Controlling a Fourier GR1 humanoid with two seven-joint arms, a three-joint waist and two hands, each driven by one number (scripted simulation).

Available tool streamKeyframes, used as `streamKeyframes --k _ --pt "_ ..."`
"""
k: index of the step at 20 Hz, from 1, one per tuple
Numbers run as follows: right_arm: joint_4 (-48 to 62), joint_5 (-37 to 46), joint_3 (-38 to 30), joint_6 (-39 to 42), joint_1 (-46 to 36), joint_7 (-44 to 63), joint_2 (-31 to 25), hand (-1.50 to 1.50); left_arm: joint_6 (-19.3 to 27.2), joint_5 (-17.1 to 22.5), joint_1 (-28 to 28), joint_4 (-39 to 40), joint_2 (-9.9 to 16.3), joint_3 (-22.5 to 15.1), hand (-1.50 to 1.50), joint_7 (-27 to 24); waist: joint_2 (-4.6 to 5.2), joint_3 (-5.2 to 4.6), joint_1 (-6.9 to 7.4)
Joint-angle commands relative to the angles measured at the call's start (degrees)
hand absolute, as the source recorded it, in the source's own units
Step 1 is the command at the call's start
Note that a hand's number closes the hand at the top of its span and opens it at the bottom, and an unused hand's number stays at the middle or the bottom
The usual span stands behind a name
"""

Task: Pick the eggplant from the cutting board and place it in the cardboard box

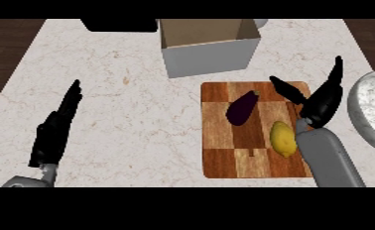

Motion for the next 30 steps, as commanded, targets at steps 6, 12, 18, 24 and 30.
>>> streamKeyframes --k 6,12,18,24,30 --pt "3.0 13.1 8.9 24.6 -4.5 27.5 -3.6 -1.50 1.3 -1.3 2.0 -1.1 -0.4 -0.2 0.00 1.2 -0.97 -0.25 -0.94" --pt "0.5 5.5 12.4 48.1 -10.8 42.1 -2.1 -1.50 -0.2 -0.7 0.1 1.1 0.7 1.4 0.00 1.1 -0.70 -0.16 -1.23" --pt "-2.4 -0.5 9.7 58.6 -16.2 53.2 -0.6 -1.50 -0.5 -0.8 -0.4 -1.4 -0.1 1.0 0.00 2.9 -0.52 0.11 -1.09" --pt "0.7 3.6 10.4 55.2 -17.3 58.2 3.7 -1.50 -2.3 -0.4 2.4 0.2 -0.8 1.7 0.00 -0.1 -0.35 0.11 -0.72" --pt "4.9 4.9 8.5 56.8 -16.7 56.7 4.7 -1.50 -0.7 -3.0 -0.3 -0.4 -1.6 1.5 0.00 1.8 -0.18 0.15 -0.89"
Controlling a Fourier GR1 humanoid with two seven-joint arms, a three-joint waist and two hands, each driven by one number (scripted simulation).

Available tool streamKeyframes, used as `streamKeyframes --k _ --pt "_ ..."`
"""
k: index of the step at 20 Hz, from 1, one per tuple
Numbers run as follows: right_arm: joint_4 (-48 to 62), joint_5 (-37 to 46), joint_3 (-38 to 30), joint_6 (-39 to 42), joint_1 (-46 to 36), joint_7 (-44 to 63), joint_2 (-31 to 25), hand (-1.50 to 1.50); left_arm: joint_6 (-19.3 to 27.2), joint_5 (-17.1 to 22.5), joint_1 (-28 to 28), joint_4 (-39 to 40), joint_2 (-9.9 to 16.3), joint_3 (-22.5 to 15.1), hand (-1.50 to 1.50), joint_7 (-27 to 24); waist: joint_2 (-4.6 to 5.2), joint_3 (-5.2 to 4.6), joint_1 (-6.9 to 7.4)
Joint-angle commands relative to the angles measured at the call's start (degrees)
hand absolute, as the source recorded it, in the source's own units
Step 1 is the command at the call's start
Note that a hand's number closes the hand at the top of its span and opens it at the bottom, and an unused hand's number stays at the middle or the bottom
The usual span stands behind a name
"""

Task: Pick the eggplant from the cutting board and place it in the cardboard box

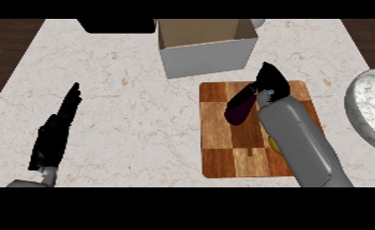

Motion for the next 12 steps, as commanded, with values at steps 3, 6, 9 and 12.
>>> streamKeyframes --k 3,6,9,12 --pt "1.7 3.0 0.7 1.2 0.4 14.4 4.8 -1.50 -0.1 -0.6 0.0 -1.1 -0.2 0.3 0.00 2.0 -0.03 0.03 -0.02" --pt "1.0 3.5 -1.0 1.2 2.4 11.8 3.9 -1.50 -0.8 -0.7 2.5 -2.6 0.2 0.7 0.00 1.0 -0.01 0.05 0.09" --pt "0.2 5.8 -0.7 -0.3 2.8 12.3 6.1 -1.50 -1.2 -0.8 -1.1 0.0 -0.3 1.9 0.00 2.2 0.05 0.04 -0.32" --pt "3.6 6.3 -2.8 0.4 0.4 11.3 7.2 -1.50 1.5 -3.9 2.2 0.6 -3.9 -0.8 0.00 -1.5 0.20 0.03 0.19"
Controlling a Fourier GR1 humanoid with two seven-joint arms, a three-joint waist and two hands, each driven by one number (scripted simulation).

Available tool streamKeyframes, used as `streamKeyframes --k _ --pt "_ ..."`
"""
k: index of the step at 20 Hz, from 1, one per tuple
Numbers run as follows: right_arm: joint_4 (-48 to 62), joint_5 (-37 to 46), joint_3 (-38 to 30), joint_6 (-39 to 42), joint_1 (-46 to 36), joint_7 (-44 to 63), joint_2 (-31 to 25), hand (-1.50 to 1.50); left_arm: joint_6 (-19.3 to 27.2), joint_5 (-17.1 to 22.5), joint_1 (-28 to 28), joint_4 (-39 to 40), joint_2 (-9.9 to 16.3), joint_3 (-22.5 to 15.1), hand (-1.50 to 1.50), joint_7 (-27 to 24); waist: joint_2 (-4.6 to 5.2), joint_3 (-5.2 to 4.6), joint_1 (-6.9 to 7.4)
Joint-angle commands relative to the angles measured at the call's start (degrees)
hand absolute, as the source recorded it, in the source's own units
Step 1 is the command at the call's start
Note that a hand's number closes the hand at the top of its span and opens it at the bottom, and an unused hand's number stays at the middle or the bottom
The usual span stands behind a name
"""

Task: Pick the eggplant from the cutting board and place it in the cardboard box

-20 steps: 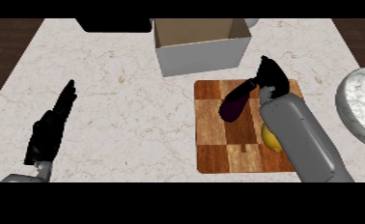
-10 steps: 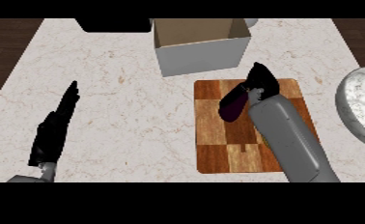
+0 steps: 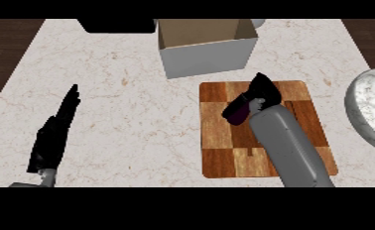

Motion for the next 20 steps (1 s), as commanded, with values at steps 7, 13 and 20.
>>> streamKeyframes --k 7,13,20 --pt "1.5 4.0 -4.4 1.2 -2.4 10.3 1.7 -1.50 0.0 -2.0 1.3 -1.5 -2.0 -0.4 0.00 0.8 0.03 0.01 0.23" --pt "1.5 6.0 -4.9 0.4 0.5 8.4 3.9 -1.50 -4.1 0.6 0.0 -2.2 0.3 3.5 0.00 1.9 -0.01 0.02 0.11" --pt "8.1 5.8 -5.2 -3.2 -1.5 4.9 3.9 -1.50 -1.2 -5.4 -1.4 -2.7 -3.8 -0.4 0.00 4.5 0.15 0.05 0.53"
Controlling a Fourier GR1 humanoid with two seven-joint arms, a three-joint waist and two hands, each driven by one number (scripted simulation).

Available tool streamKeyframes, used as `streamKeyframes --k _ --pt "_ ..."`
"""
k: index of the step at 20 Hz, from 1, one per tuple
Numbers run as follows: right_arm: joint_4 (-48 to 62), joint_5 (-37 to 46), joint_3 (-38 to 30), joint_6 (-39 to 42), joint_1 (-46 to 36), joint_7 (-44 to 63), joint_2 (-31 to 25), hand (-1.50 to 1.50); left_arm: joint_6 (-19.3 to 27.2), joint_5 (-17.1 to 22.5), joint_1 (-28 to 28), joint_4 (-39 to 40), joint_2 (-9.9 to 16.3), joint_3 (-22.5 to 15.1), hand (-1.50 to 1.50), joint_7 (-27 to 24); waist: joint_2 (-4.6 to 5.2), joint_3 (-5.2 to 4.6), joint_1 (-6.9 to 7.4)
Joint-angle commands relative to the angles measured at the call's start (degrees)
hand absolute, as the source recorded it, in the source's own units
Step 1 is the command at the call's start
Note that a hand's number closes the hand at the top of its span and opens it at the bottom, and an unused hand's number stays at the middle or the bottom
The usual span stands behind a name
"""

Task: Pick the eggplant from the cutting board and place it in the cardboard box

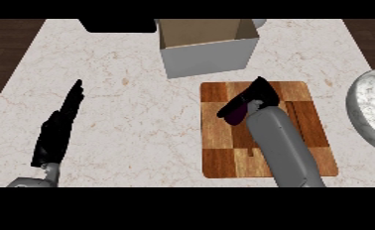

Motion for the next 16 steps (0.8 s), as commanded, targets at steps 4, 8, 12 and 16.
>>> streamKeyframes --k 4,8,12,16 --pt "4.2 -1.0 2.2 -2.6 0.3 7.0 0.5 -1.50 -1.3 0.2 -0.4 -3.8 0.7 2.2 0.00 4.1 0.07 0.04 0.45" --pt "0.5 -1.7 -3.0 0.8 0.6 6.0 -0.1 1.50 -0.9 -1.2 0.3 -0.3 -2.1 1.6 0.00 0.9 -0.01 0.00 -0.36" --pt "7.4 3.5 -0.6 -1.8 -4.5 5.1 -0.2 1.50 -2.3 -1.4 3.2 -2.0 -1.6 2.1 0.00 -1.5 0.13 0.01 0.50" --pt "4.9 9.9 3.1 -1.3 -0.3 5.0 -1.3 1.50 -2.3 -1.8 0.4 1.8 -2.5 3.1 0.00 -1.2 0.06 -0.01 -0.23"
